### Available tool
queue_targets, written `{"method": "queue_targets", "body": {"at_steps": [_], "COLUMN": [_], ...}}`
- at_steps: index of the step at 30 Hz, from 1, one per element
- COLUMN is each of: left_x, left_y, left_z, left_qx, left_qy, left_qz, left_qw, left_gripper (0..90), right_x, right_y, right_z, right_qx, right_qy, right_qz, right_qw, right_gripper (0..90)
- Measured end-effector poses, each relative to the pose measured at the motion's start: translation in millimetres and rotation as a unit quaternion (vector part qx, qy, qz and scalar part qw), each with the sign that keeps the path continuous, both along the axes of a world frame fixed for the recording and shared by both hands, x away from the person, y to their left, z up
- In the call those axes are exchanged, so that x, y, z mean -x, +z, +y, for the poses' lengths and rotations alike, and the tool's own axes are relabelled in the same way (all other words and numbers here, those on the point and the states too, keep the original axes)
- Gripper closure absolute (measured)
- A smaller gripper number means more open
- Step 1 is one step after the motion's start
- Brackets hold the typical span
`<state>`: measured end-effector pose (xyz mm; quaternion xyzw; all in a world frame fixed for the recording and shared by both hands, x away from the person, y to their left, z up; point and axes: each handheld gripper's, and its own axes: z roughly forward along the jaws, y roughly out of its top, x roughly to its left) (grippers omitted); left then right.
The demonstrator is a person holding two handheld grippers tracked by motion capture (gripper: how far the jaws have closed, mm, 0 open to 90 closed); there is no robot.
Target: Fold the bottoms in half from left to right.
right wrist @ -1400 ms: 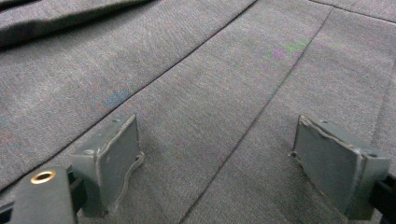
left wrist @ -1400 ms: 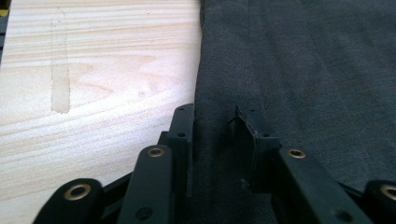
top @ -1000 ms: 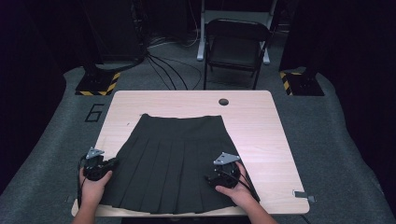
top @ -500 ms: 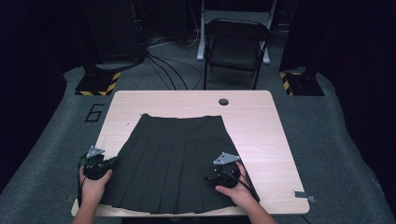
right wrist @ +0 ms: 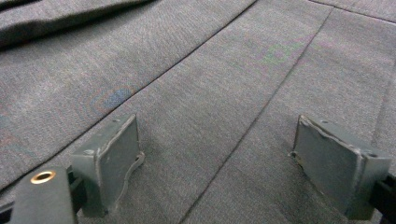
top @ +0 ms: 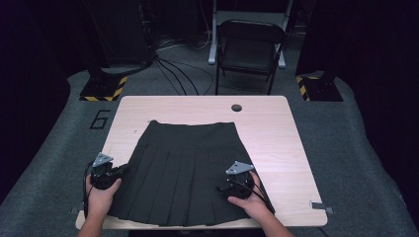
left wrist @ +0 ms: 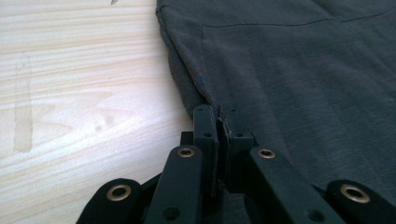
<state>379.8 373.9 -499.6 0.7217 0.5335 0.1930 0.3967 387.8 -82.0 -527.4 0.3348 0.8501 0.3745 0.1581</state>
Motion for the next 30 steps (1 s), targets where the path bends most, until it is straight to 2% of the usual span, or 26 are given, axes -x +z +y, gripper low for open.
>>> {"method": "queue_targets", "body": {"at_steps": [2, 3, 9, 22, 30], "left_x": [0.9, 1.5, 3.6, 6.3, 7.5], "left_y": [2.1, 3.9, 9.7, 18.0, 21.8], "left_z": [-3.1, -3.7, -10.6, -24.6, -40.9], "left_qx": [0.0, 0.0, -0.002, -0.004, -0.011], "left_qy": [-0.002, -0.006, -0.016, -0.042, -0.067], "left_qz": [-0.009, -0.005, -0.019, -0.027, -0.032], "left_qw": [1.0, 1.0, 0.9997, 0.9987, 0.9972], "left_gripper": [86.4, 86.3, 86.4, 86.5, 86.6], "right_x": [0.0, 0.0, 0.0, 0.0, 0.0], "right_y": [0.0, 0.0, 0.0, 0.0, -0.1], "right_z": [0.0, 0.0, 0.0, 0.0, 0.0], "right_qx": [0.0, 0.0, 0.0, 0.0, 0.0], "right_qy": [0.0, 0.0, 0.0, 0.0, 0.0], "right_qz": [0.0, 0.0, 0.0, 0.0, -0.001], "right_qw": [1.0, 1.0, 1.0, 1.0, 1.0], "right_gripper": [13.8, 13.8, 13.8, 13.8, 13.8]}}
